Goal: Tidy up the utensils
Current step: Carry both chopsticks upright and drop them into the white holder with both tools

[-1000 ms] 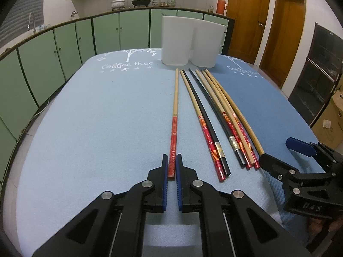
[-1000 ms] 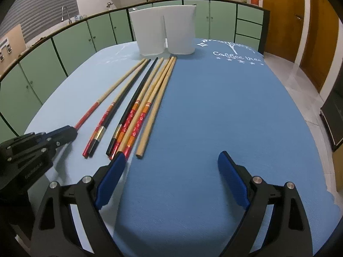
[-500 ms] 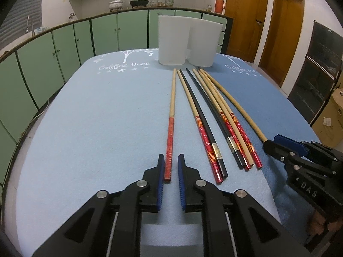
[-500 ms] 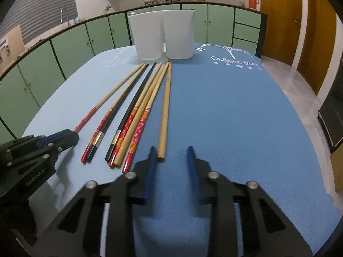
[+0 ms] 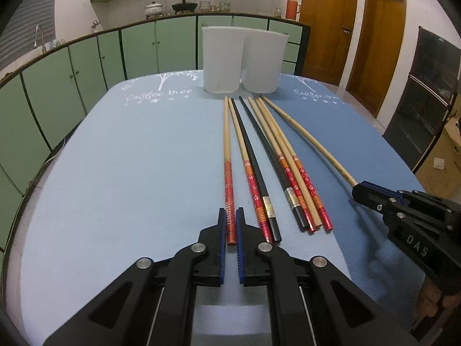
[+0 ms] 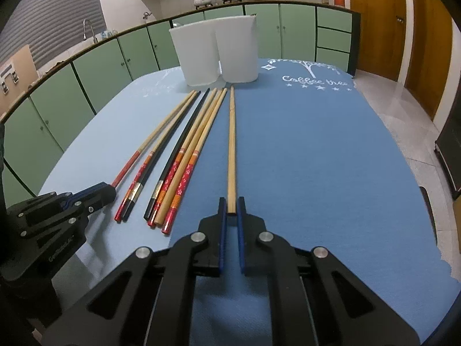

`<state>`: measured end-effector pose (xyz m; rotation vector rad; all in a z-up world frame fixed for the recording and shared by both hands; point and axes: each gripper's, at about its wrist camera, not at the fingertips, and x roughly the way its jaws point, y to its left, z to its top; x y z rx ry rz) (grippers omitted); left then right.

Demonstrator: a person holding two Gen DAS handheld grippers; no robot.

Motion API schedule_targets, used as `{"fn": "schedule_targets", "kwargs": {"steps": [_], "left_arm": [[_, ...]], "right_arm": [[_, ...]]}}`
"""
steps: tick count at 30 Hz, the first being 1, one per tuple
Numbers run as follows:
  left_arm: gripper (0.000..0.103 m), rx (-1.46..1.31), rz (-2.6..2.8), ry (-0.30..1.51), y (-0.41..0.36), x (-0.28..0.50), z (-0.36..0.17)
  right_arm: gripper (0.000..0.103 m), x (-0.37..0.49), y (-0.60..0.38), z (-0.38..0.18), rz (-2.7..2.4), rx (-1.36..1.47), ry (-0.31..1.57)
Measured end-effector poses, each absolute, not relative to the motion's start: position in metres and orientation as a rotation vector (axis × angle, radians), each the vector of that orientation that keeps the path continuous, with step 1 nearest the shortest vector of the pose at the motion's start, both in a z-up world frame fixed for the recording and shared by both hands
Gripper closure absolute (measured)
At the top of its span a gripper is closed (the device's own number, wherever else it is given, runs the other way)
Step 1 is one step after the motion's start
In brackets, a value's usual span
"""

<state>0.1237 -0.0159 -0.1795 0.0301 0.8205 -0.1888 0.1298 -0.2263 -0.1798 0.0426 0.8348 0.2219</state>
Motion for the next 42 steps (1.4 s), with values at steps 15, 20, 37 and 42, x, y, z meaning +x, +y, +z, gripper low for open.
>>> {"fn": "schedule_targets", "kwargs": {"steps": [15, 20, 37, 42], "left_arm": [[0.097, 0.044, -0.189, 0.616, -0.008, 0.107, -0.086], [0.097, 0.044, -0.197, 0.542, -0.006, 0.111, -0.053], [0.098, 0.032, -0.201, 0.416, -0.002, 0.138, 0.004], [0.098, 0.023, -0.202, 0.386, 0.001, 0.144, 0.018]], "right_arm": [[0.097, 0.124, -0.244, -0.098, 0.271, 0.057, 0.671], [0.097, 0.131, -0.25, -0.066, 0.288, 0.082, 0.628], [0.097, 0.171, -0.249, 0.007, 0.322, 0.058, 0.566], [0.097, 0.178, -0.251, 0.022, 0.339, 0.047, 0.541]]}}
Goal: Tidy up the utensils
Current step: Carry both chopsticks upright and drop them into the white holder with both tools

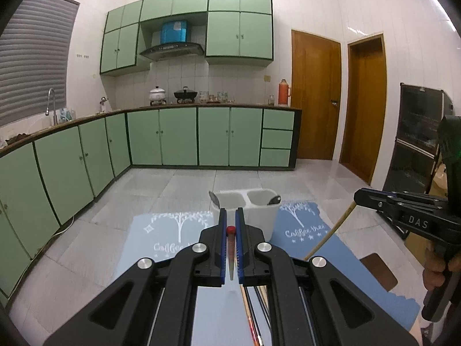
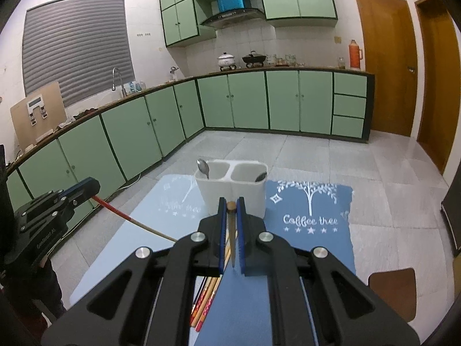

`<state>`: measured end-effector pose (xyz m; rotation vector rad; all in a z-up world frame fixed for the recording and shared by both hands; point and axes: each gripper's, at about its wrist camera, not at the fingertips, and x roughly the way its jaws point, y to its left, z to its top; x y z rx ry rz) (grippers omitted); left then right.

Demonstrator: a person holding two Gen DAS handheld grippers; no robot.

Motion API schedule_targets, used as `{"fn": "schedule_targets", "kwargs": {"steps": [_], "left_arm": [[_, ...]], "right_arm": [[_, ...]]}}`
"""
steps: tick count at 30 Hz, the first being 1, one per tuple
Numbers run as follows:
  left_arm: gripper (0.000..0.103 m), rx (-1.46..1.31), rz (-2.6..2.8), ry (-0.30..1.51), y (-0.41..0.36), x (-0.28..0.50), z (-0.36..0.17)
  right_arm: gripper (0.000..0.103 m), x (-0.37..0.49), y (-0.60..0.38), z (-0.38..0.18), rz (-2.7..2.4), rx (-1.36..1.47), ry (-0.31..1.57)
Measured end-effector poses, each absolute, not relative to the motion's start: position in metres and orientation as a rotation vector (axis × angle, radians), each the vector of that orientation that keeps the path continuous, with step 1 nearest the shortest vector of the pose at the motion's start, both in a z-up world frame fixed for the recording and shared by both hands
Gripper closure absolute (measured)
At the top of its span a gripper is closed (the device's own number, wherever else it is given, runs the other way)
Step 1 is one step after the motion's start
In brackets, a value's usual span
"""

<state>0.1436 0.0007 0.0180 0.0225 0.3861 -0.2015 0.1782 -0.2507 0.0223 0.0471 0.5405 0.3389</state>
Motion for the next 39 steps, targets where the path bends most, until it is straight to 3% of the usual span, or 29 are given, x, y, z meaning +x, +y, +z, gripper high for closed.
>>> {"fn": "schedule_targets", "kwargs": {"steps": [18, 35, 39], "left_arm": [[0.098, 0.032, -0.207, 0.205, -0.013, 0.204, 0.094], [0.098, 0.027, -0.244, 0.418, -0.026, 0.31, 0.021], [0.097, 0.017, -0.253, 0.478, -0.024, 0.321, 0.005]], "right_arm": [[0.097, 0.264, -0.26, 0.112, 0.321, 0.053, 0.337], [0.097, 0.358, -0.238, 0.031, 0.32, 0.047, 0.514], [0.091, 0.36, -0.236, 0.021, 0.33, 0.056, 0.545]]}}
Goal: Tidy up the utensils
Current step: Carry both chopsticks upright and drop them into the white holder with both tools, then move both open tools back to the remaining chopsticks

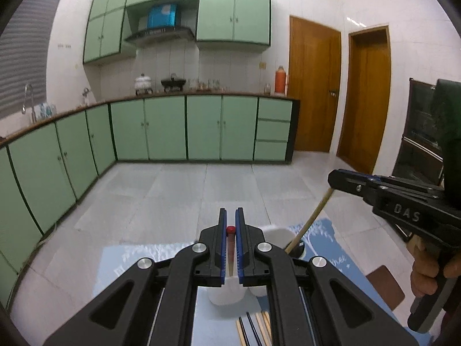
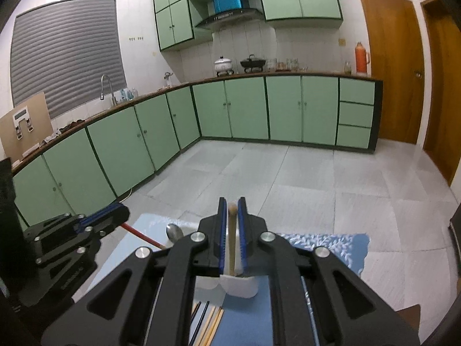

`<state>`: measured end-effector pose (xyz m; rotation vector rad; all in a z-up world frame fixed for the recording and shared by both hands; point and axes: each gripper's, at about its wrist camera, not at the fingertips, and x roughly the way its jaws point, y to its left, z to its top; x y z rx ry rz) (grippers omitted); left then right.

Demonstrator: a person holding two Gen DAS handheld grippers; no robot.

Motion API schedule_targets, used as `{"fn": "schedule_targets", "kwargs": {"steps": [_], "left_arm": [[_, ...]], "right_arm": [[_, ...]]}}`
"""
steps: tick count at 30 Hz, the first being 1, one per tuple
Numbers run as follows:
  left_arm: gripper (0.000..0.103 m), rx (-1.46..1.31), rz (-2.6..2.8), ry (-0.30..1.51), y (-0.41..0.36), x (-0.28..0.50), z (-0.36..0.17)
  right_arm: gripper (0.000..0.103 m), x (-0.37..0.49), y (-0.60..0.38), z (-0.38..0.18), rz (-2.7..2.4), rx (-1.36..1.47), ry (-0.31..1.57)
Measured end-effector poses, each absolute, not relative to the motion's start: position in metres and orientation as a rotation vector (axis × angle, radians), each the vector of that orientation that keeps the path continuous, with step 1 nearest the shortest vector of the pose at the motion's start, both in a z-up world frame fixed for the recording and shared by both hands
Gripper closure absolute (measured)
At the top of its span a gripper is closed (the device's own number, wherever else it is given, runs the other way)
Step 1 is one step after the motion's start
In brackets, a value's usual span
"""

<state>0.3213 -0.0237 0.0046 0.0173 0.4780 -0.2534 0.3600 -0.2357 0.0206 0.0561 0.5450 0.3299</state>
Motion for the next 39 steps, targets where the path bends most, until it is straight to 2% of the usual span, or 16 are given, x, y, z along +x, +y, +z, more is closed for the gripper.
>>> {"fn": "schedule_targets", "kwargs": {"steps": [2, 4, 5, 7, 9, 11, 13, 16, 19, 28, 39], "left_arm": [[0.093, 0.007, -0.251, 0.48, -0.021, 0.319, 0.002], [0.085, 0.004, -0.249, 0.469, -0.019, 0.314, 0.006], [0.08, 0.004, -0.244, 0.454, -0.018, 0.308, 0.01], [0.078, 0.007, -0.235, 0.437, -0.016, 0.299, 0.014], [0.072, 0.004, -0.222, 0.417, -0.012, 0.284, 0.019], [0.063, 0.005, -0.206, 0.393, -0.008, 0.265, 0.021], [0.058, 0.002, -0.199, 0.386, -0.005, 0.249, 0.02], [0.054, -0.017, -0.195, 0.405, 0.001, 0.221, 0.009], [0.052, -0.012, -0.193, 0.443, 0.003, 0.2, -0.006], [0.052, -0.016, -0.199, 0.64, 0.0, 0.158, -0.081], [0.052, 0.032, -0.218, 0.799, -0.01, 0.127, -0.153]], "right_arm": [[0.087, 0.356, -0.239, 0.022, 0.324, 0.061, 0.537], [0.072, 0.347, -0.242, 0.026, 0.312, 0.07, 0.511], [0.069, 0.341, -0.245, 0.03, 0.303, 0.076, 0.494], [0.057, 0.331, -0.249, 0.033, 0.295, 0.086, 0.471], [0.049, 0.316, -0.256, 0.036, 0.288, 0.092, 0.449], [0.039, 0.296, -0.262, 0.035, 0.277, 0.088, 0.424], [0.027, 0.277, -0.267, 0.032, 0.264, 0.089, 0.408], [0.016, 0.247, -0.273, 0.017, 0.249, 0.11, 0.407], [0.013, 0.221, -0.275, -0.002, 0.244, 0.118, 0.437], [0.013, 0.168, -0.255, -0.078, 0.25, 0.114, 0.624], [0.013, 0.14, -0.254, -0.127, 0.21, 0.144, 0.728]]}}
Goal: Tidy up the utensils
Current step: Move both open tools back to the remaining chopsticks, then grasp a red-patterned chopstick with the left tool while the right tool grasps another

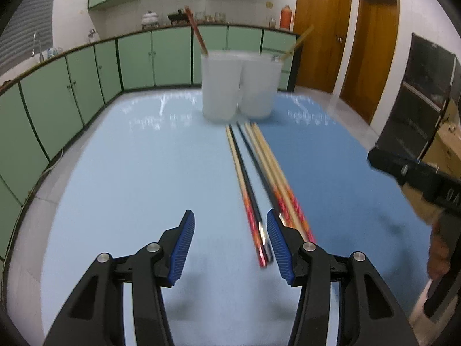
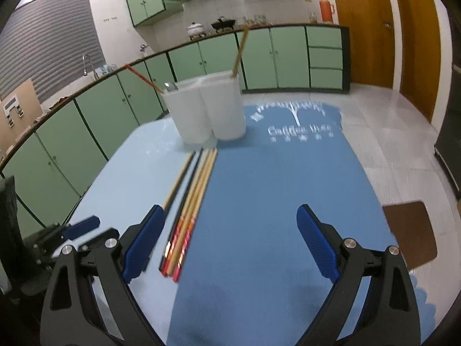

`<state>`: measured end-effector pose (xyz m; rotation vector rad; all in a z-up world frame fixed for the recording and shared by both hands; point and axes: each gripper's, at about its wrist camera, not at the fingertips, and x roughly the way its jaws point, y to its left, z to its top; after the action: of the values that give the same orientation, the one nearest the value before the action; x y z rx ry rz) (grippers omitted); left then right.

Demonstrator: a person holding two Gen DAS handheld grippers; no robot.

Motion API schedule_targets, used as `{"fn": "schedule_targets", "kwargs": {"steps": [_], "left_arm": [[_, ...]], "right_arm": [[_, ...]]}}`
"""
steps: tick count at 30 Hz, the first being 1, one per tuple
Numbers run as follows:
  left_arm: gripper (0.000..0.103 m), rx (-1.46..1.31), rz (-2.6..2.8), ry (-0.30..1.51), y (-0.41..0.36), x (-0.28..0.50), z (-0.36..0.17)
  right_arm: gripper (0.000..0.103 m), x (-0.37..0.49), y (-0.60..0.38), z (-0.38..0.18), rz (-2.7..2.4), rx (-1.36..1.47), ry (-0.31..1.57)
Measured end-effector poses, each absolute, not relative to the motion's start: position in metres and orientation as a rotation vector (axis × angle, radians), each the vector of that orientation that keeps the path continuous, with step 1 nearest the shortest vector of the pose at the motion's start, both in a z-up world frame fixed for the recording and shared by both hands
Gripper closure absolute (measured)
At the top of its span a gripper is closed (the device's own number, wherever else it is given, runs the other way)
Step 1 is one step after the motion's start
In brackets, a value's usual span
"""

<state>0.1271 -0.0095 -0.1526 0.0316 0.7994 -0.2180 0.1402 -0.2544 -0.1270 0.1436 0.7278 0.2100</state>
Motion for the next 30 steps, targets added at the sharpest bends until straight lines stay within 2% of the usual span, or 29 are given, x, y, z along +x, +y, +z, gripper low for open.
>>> {"fn": "schedule_targets", "kwargs": {"steps": [8, 24, 30], "left_arm": [[0.052, 0.052, -0.209, 0.867, -0.013, 0.116, -0.181], [0.052, 0.068, -0.214, 0.88, -0.022, 0.116, -0.186], [0.057, 0.066, -0.184, 0.876, -0.013, 0.116, -0.186]], "right_arm": [[0.013, 0.128, -0.258, -0.136, 0.201, 0.137, 0.743], [0.013, 0.132, -0.259, -0.135, 0.206, 0.127, 0.751], [0.013, 0.132, -0.251, -0.141, 0.217, 0.114, 0.769]]}}
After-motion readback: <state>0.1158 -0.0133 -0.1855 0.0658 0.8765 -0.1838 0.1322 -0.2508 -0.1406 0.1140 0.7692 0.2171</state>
